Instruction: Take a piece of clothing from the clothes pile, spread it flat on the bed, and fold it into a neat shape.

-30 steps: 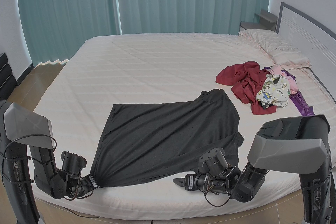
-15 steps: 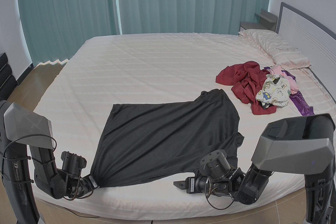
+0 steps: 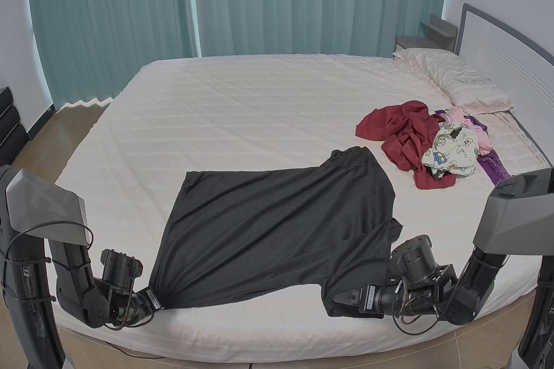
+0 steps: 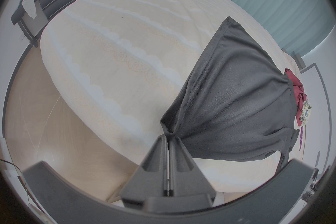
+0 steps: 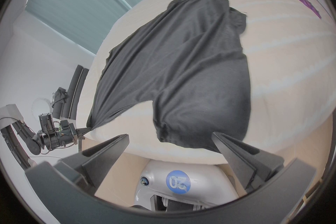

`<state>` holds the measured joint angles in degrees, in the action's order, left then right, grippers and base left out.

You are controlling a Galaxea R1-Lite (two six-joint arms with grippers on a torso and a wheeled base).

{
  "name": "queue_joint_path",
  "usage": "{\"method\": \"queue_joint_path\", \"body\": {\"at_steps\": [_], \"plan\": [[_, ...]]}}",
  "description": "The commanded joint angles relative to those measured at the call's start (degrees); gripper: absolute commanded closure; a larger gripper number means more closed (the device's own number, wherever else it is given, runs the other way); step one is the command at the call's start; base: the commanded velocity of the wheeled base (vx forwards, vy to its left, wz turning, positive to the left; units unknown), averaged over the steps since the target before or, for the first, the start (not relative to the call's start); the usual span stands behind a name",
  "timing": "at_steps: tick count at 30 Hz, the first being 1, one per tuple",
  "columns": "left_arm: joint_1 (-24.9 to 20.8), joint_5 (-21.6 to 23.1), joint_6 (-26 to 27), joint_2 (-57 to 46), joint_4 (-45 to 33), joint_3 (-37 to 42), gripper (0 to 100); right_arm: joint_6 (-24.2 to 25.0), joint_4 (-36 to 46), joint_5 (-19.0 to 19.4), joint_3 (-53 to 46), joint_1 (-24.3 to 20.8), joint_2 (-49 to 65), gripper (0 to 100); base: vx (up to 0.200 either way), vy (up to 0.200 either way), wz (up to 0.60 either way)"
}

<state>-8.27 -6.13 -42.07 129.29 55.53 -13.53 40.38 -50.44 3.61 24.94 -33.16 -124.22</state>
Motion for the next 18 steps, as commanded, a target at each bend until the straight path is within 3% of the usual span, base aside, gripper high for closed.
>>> {"method": "queue_joint_path", "body": {"at_steps": [1,8,13,18], "plan": [[0.00,-0.02,-0.03,0.08,0.02,0.00,100,1.20,-0.18,-0.09,-5.25,0.73,1.70,0,0.000,0.000,0.00],[0.00,-0.02,-0.03,0.08,0.02,0.00,100,3.48,-8.18,-0.36,-11.32,0.73,-3.31,0,0.000,0.000,0.00],[0.00,-0.02,-0.03,0.08,0.02,0.00,100,3.31,-21.54,-1.50,-15.27,0.46,-9.37,0,0.000,0.000,0.00],[0.00,-0.02,-0.03,0.08,0.02,0.00,100,3.22,-23.47,-3.43,-15.45,0.29,-11.13,0,0.000,0.000,0.00]]}}
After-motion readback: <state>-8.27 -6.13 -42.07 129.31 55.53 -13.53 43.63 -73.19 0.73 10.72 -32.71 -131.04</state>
